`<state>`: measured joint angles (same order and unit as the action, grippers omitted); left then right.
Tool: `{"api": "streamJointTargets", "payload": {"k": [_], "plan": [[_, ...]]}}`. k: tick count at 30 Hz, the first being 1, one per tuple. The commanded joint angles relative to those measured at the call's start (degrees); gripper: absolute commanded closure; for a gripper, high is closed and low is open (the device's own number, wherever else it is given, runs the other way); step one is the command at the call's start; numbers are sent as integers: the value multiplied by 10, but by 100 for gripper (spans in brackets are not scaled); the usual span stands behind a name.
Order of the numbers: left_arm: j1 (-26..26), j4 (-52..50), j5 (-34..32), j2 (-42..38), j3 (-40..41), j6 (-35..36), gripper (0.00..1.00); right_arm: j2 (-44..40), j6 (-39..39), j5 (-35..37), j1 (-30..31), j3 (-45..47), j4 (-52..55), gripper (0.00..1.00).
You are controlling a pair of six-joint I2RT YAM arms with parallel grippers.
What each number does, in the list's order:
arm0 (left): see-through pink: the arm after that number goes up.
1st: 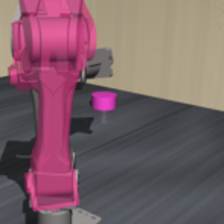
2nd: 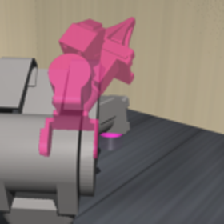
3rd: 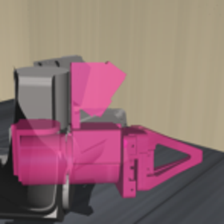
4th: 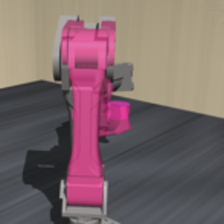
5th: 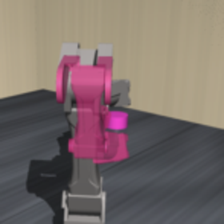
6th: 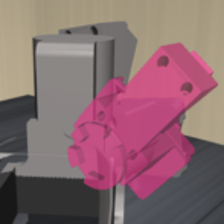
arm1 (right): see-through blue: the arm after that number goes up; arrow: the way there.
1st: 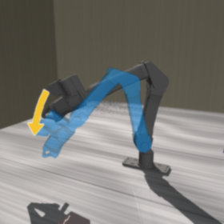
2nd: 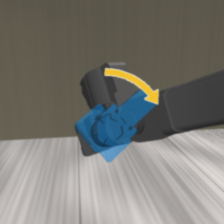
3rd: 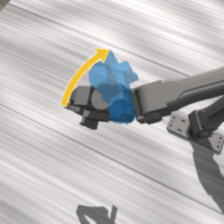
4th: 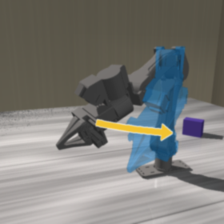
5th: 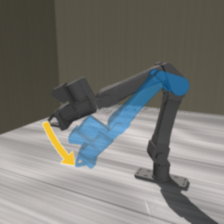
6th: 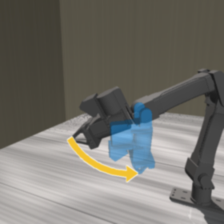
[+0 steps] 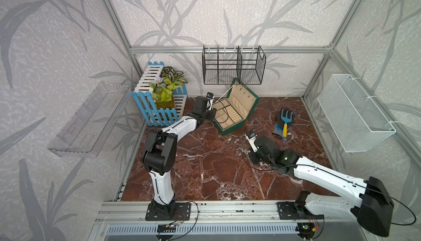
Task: Put jewelry chain into jewelry box
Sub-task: Move the jewelry box to the center of the board.
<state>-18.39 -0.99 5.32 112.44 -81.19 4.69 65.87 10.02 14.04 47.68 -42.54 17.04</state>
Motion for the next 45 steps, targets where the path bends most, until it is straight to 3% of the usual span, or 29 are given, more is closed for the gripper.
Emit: {"api": "streamJointTargets", "payload": {"k": [1,10,15,17,20,25,27,32,38,45], "plan": [[9,-105,-37,69,-95,85,41,-25,15,-1,1,12,-7,100],[26,-211,-57,233,-346,134,34,-46,30,-30,1,31,-9,100],[33,-331,-30,329,-502,153,35,-55,37,-34,1,40,-8,100],[34,-363,-9,346,-526,161,37,-59,38,-32,1,41,-5,100],[36,-380,23,346,-523,165,44,-64,34,-27,1,41,0,100],[39,-391,17,329,-512,155,71,-71,31,-25,1,35,5,100],[39,-383,22,300,-469,154,82,-76,26,-19,1,33,7,100],[35,-319,13,210,-322,135,92,-89,5,2,1,29,-3,100],[24,-201,25,37,-57,56,93,-90,-16,22,-10,14,-6,100],[-60,-147,-65,-198,241,-75,92,-95,-43,-23,-60,-16,10,100]]}}
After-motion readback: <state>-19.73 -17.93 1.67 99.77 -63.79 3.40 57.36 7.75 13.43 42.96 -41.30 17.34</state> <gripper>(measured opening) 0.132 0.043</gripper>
